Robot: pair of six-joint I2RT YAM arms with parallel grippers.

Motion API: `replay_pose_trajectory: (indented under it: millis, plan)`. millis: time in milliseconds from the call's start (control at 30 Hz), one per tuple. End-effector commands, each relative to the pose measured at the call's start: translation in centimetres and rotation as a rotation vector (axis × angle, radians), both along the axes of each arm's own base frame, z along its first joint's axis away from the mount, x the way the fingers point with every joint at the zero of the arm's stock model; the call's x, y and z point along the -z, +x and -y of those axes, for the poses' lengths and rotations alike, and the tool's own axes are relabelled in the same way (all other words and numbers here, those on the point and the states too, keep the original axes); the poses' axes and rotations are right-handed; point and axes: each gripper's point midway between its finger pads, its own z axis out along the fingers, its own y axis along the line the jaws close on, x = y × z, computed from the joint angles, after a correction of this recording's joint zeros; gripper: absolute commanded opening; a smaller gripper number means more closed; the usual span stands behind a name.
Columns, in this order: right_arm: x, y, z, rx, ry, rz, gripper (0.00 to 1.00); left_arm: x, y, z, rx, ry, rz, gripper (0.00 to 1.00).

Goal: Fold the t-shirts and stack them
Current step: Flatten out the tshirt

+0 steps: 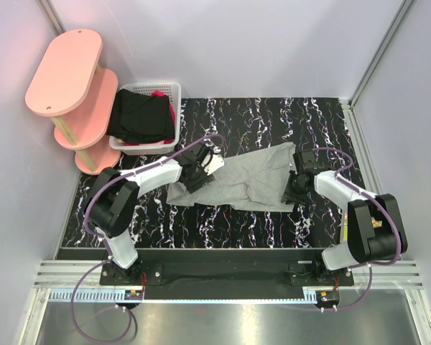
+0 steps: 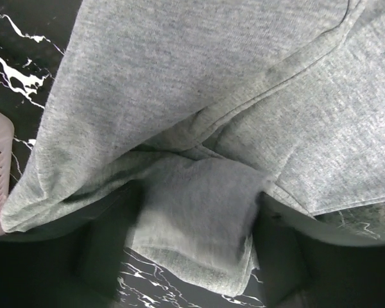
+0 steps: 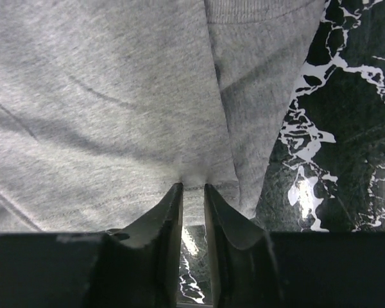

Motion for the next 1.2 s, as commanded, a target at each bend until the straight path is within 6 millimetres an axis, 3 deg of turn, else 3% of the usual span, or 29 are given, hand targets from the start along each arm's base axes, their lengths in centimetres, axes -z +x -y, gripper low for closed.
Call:
replay_pose_trajectory:
  millis: [0, 33, 333, 567, 967, 1167]
  plan:
    - [0.3, 1.3, -0.5, -0.013, 0.008, 0.017, 0.29, -2.2, 1.6, 0.7, -0.008, -0.057, 0.066, 0.52]
    - [0.5, 1.2, -0.5, -0.012, 0.009, 0.011, 0.37, -2.4, 1.6, 0.6, -0.009, -0.059, 0.065, 0.5]
    - [0.2, 0.3, -0.5, 0.004, 0.025, 0.016, 0.61, -3.5, 1.3, 0.3, -0.012, -0.068, 0.085, 0.49]
    - [-1.2, 0.1, 0.0, 0.034, 0.007, 0.037, 0.63, -3.6, 0.9, -0.2, -0.012, -0.064, 0.087, 0.49]
    - [1.0, -0.1, -0.1, 0.038, -0.004, -0.042, 0.59, -4.5, 0.5, -0.9, -0.013, -0.067, 0.104, 0.48]
    - [0.6, -0.6, 0.0, 0.051, 0.005, -0.033, 0.59, -4.5, 0.4, -1.1, -0.017, -0.069, 0.102, 0.47]
